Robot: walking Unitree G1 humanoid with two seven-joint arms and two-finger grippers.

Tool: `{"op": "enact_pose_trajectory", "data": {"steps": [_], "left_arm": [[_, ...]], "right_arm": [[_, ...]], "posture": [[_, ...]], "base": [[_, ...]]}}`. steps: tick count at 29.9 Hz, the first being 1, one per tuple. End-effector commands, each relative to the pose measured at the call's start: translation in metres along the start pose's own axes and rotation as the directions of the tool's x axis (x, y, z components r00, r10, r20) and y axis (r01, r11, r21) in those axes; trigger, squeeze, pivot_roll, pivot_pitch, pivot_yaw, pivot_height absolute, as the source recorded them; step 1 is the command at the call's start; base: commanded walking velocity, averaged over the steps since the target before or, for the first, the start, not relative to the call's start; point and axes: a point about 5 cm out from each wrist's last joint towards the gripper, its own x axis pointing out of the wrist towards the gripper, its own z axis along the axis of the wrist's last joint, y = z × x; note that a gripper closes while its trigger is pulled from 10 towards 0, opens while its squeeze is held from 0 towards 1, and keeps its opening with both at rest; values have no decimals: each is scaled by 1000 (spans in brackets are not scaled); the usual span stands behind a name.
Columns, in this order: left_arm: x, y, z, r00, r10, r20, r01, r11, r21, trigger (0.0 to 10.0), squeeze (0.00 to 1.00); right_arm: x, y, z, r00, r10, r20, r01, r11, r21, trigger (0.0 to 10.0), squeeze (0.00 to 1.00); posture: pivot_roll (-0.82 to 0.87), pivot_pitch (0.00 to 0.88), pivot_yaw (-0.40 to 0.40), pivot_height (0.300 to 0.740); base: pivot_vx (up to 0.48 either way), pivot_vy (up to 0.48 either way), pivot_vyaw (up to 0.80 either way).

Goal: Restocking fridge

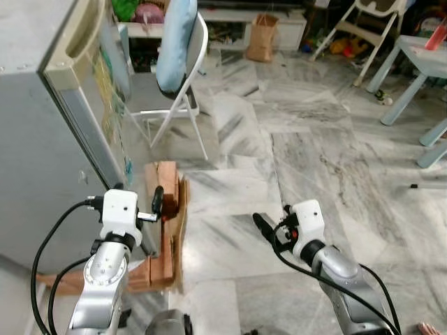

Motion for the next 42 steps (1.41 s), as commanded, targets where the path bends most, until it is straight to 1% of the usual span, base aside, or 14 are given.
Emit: {"op": "enact_pose_trajectory", "data": {"steps": [1,8,10,11,12,16,18,20,23,27,32,34,37,42], "left_arm": [[4,0,4,1000,6,14,-6,1000,17,10000,0],[8,4,4,998,59,17,-59,998,35,10000,0],[13,5,4,997,81,11,-81,996,48,10000,0],[15,6,4,995,99,10,-100,994,50,10000,0],[20,9,4,992,128,2,-128,991,36,10000,0],[31,7,7,993,117,17,-117,993,23,10000,0],[38,10,9,990,139,13,-139,990,35,10000,0],[41,11,10,989,148,16,-148,988,41,10000,0],[50,21,15,978,209,25,-210,976,62,10000,0],[48,25,15,977,211,20,-211,976,44,10000,0],[30,24,-1,980,197,-13,-196,979,62,10000,0],[26,27,-5,975,222,-23,-220,972,82,10000,0],[27,30,-4,972,232,-20,-230,971,65,10000,0],[42,30,6,972,236,10,-236,970,64,10000,0]], "right_arm": [[-1,-1,4,1000,1,13,-1,1000,-12,10000,0],[-2,0,4,1000,5,13,-5,1000,-19,10000,0],[-2,3,8,999,22,22,-21,998,-60,10000,0],[-1,4,14,998,25,55,-21,996,-82,10000,0],[0,7,26,991,30,131,-20,997,-74,10000,0],[1,8,39,980,30,196,-18,998,-60,10000,0],[1,8,37,982,29,187,-17,998,-65,10000,0],[1,8,37,982,28,187,-17,998,-65,10000,0],[1,8,37,981,25,191,-13,998,-64,10000,0],[0,8,37,980,25,198,-13,998,-64,10000,0],[0,7,34,981,15,192,-4,998,-59,10000,0],[0,8,33,982,20,190,-9,998,-59,10000,0],[0,9,34,981,24,192,-12,998,-59,10000,0],[3,11,36,979,35,199,-22,998,-65,10000,0]], "posture": [[82,52,-21,740],[82,55,-19,740],[80,57,-21,740],[79,58,-21,740],[75,59,-21,740],[71,59,-21,740],[73,59,-20,740],[74,60,-20,740],[66,62,-15,740],[64,61,-12,740],[77,66,-12,740],[80,67,-13,740],[88,66,-18,740],[85,62,-20,740]], "base": [[0,0,0],[0,0,0],[0,0,0],[0,0,0],[0,0,0],[0,0,0],[0,0,0],[0,0,0],[0,0,0],[0,0,0],[0,0,0],[0,0,0],[0,0,0],[0,0,0]]}}
